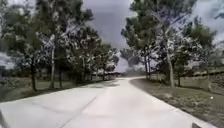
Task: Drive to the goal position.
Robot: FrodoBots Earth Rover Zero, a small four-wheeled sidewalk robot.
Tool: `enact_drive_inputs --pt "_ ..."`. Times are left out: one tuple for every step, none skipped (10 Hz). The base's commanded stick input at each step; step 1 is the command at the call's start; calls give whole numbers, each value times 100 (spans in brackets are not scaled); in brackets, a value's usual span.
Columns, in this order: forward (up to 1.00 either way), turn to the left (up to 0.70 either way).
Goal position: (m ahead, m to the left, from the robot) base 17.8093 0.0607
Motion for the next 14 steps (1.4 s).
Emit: enact_drive_inputs --pt "69 1" --pt "69 1" --pt "69 1" --pt "69 1" --pt "69 1" --pt "69 1" --pt "69 1" --pt "69 1" --pt "69 1" --pt "69 1" --pt "69 1" --pt "69 1" --pt "69 1" --pt "69 1"
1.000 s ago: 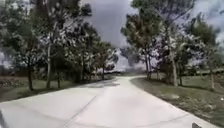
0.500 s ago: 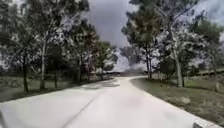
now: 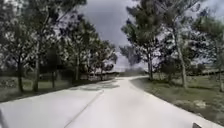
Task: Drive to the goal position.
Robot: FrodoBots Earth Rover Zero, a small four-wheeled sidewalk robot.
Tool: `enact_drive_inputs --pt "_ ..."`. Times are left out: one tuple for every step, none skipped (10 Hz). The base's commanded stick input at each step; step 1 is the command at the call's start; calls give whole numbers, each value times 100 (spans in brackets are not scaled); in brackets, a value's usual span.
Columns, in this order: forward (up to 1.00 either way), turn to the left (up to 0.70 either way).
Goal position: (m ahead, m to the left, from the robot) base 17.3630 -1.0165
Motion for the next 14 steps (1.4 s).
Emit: enact_drive_inputs --pt "69 1" --pt "69 1" --pt "69 1" --pt "69 1" --pt "69 1" --pt "69 1" --pt "69 1" --pt "69 1" --pt "69 -4" --pt "69 -13" --pt "69 -3" --pt "69 1" --pt "69 1" --pt "69 1"
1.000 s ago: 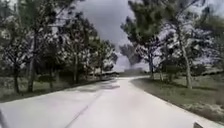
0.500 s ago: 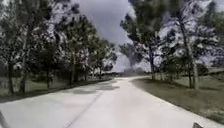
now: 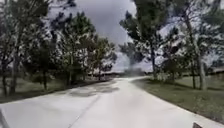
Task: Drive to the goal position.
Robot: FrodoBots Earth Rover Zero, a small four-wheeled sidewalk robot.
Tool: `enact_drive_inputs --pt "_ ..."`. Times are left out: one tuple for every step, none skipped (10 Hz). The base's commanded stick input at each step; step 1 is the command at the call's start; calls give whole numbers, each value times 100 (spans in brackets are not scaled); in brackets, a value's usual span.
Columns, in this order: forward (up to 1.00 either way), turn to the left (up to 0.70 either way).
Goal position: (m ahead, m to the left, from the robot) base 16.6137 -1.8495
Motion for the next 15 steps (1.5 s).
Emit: enact_drive_inputs --pt "69 -9" --pt "69 -14" --pt "69 -5" --pt "69 1" --pt "69 1" --pt "69 -9" --pt "69 -8" --pt "69 -2" --pt "69 1" --pt "69 1" --pt "69 1" --pt "69 1" --pt "69 1" --pt "69 1" --pt "69 1"
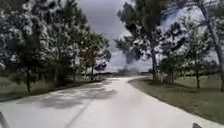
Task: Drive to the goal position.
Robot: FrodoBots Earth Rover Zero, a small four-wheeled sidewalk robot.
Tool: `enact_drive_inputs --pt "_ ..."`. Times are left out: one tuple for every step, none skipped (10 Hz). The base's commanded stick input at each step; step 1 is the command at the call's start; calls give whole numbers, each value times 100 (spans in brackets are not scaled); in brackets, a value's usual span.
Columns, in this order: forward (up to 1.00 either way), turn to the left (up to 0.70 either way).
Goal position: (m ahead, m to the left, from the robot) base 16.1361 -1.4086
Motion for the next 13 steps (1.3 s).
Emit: enact_drive_inputs --pt "69 1" --pt "69 1" --pt "69 1" --pt "69 1" --pt "69 1" --pt "69 1" --pt "69 1" --pt "69 1" --pt "69 1" --pt "69 1" --pt "69 1" --pt "69 1" --pt "69 1"
